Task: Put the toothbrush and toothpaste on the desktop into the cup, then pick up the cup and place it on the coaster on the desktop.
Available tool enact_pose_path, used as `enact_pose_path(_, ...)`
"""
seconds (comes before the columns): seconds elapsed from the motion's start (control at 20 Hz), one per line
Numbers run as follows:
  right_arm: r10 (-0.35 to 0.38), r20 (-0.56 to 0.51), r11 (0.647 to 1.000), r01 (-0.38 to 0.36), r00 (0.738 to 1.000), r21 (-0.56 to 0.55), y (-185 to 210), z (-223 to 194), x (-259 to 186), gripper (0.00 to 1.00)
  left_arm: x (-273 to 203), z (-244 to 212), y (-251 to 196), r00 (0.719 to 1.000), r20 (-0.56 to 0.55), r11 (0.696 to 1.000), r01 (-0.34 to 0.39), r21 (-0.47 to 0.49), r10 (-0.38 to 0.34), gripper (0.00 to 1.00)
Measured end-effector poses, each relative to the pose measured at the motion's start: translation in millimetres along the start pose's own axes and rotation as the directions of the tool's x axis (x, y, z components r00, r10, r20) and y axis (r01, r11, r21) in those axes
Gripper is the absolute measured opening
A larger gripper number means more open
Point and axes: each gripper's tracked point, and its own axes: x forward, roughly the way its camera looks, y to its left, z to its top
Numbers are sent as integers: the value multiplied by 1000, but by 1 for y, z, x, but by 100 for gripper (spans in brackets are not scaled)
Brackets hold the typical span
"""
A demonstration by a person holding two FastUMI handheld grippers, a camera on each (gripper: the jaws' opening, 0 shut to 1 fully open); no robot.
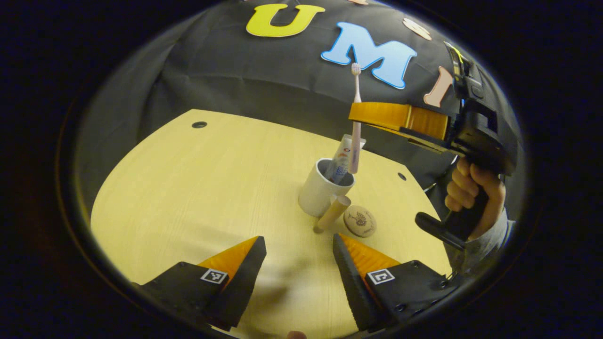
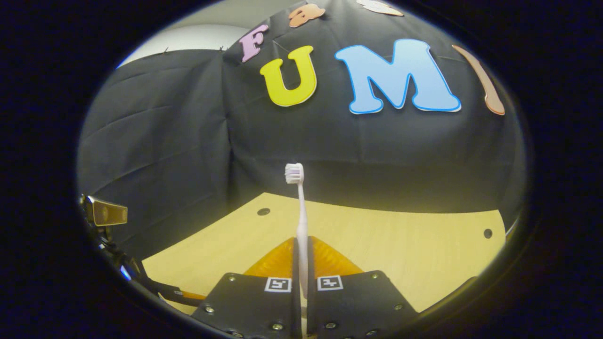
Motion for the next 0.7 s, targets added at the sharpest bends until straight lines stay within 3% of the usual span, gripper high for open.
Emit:
enact_pose_path(0.4,-40,-35,988,34,999,-149,-6,-25,29,5,-3,-12,16,999,-37,998,-24,-51,22,92)
enact_pose_path(0.45,-43,-37,988,37,998,-153,-7,-28,31,5,-3,-12,20,999,-40,998,-26,-54,23,92)
enact_pose_path(0.5,-40,-38,989,34,998,-145,-8,-29,32,6,0,-10,22,999,-44,998,-28,-57,25,86)
enact_pose_path(0.7,-63,-55,990,56,997,-126,-16,-31,32,7,2,-11,24,998,-51,998,-25,-62,22,86)
